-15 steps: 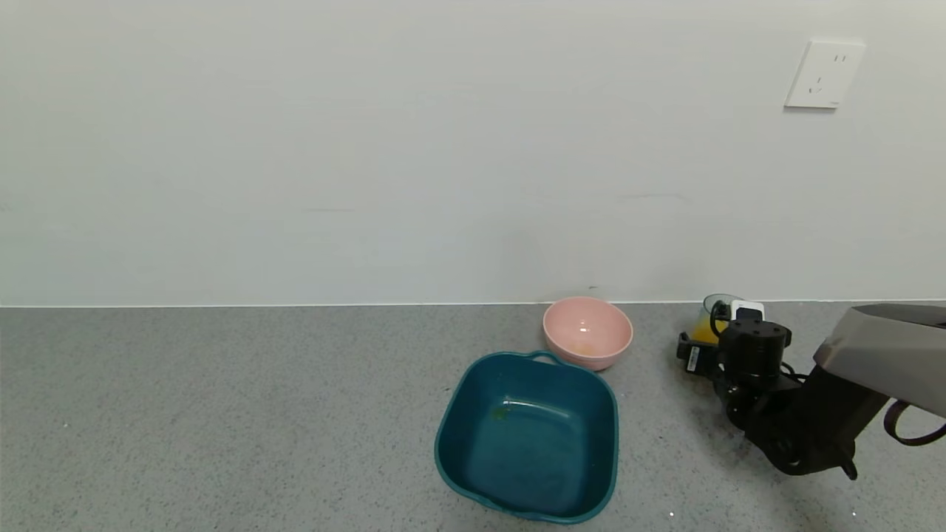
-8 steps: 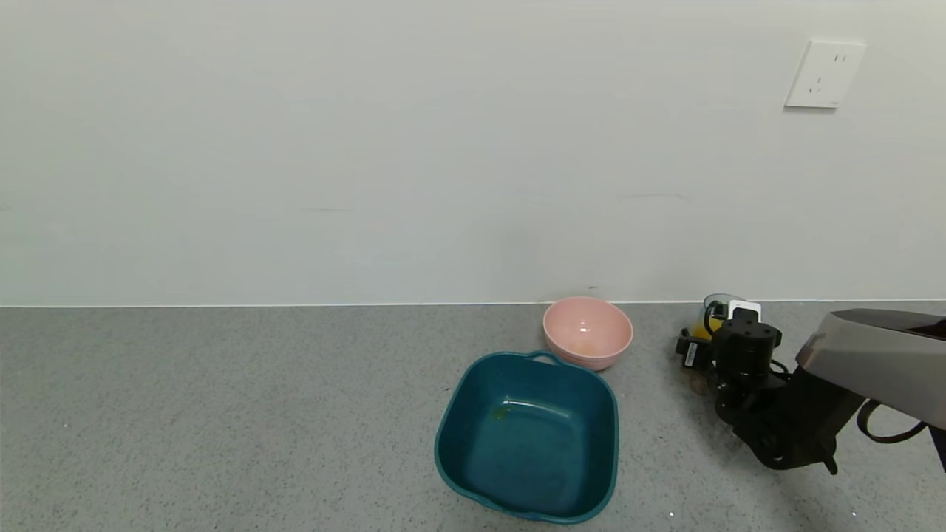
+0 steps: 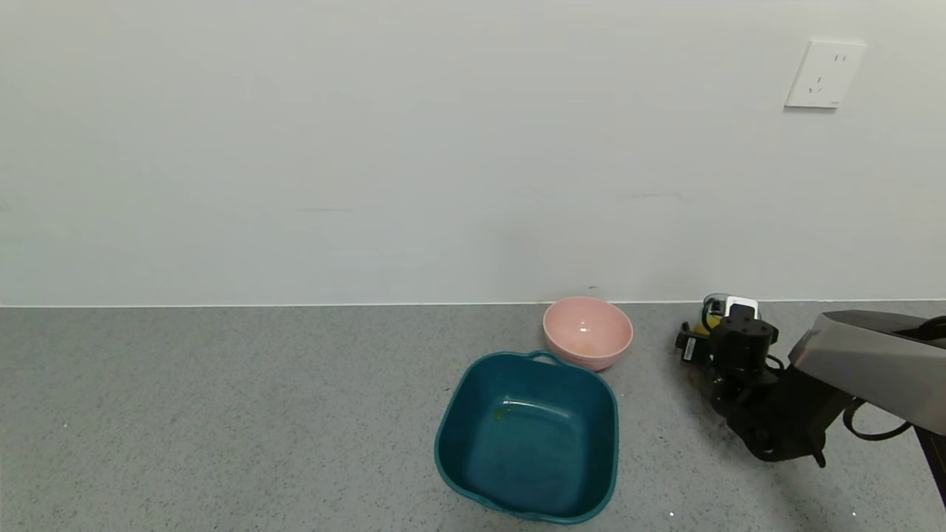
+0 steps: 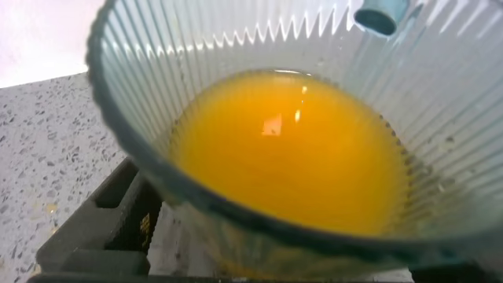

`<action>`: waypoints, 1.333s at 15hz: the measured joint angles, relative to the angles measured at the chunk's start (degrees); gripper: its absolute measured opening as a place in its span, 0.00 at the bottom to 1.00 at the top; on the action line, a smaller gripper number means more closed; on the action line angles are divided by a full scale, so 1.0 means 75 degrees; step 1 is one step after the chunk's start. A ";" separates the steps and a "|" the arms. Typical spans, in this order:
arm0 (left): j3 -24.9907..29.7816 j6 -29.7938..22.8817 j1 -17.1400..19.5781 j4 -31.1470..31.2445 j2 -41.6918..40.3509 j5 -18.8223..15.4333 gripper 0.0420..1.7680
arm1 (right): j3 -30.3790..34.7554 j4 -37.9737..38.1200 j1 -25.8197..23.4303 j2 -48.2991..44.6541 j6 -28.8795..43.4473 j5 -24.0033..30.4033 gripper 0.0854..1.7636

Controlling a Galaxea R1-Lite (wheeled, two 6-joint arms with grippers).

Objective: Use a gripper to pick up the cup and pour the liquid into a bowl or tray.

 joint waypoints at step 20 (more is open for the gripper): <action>0.0000 0.0000 0.0000 0.0000 0.0000 -0.0003 0.97 | -0.0304 -0.0002 -0.0122 0.0143 -0.0033 0.0015 0.77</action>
